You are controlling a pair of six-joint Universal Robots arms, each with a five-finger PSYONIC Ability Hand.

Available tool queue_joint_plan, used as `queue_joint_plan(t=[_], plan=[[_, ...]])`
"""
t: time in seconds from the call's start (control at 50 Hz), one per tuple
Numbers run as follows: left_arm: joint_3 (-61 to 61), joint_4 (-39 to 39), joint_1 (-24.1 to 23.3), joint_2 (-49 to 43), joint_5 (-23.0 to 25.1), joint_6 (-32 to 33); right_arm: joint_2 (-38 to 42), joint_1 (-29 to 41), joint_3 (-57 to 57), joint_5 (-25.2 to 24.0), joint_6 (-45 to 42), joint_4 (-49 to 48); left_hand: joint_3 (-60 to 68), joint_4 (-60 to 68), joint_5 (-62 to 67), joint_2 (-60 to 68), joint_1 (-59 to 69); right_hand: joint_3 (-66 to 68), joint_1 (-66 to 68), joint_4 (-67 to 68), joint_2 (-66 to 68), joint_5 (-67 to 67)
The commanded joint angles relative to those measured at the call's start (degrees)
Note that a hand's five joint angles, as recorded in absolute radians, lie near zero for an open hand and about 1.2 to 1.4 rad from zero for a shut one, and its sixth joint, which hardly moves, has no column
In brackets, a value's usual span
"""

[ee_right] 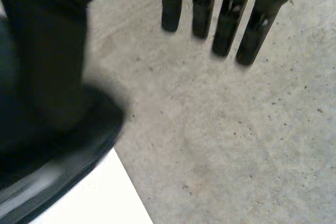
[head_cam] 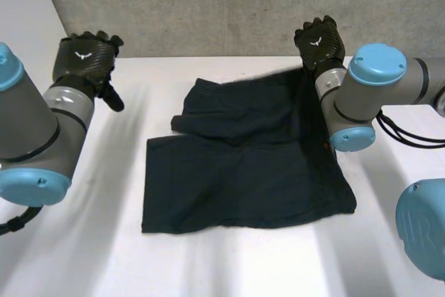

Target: Fold the shorts.

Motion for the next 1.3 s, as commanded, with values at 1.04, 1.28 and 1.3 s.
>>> queue_joint_plan(t=[1.04, 1.28, 1.3], plan=[[-24.1, -0.1, -13.1, -3.0, 4.4, 3.9, -40.6, -10.3, 80.3, -13.5, 10.7, -4.8, 15.8, 16.6, 16.7, 16.5, 16.4, 57.9, 64.0, 57.6, 59.4, 57.9], [-24.5, 0.1, -13.0, -2.9, 4.0, 4.0, -41.9, -10.3, 80.5, -13.0, 11.4, -4.0, 17.6, 18.4, 18.5, 18.4, 18.2, 57.9, 64.0, 57.7, 59.5, 58.0], [-24.3, 0.1, -13.0, -3.0, 4.0, 4.0, -42.3, -10.3, 80.5, -12.9, 11.4, -4.0, 19.8, 20.6, 20.7, 20.5, 20.4, 57.9, 64.0, 57.7, 59.5, 58.0]])
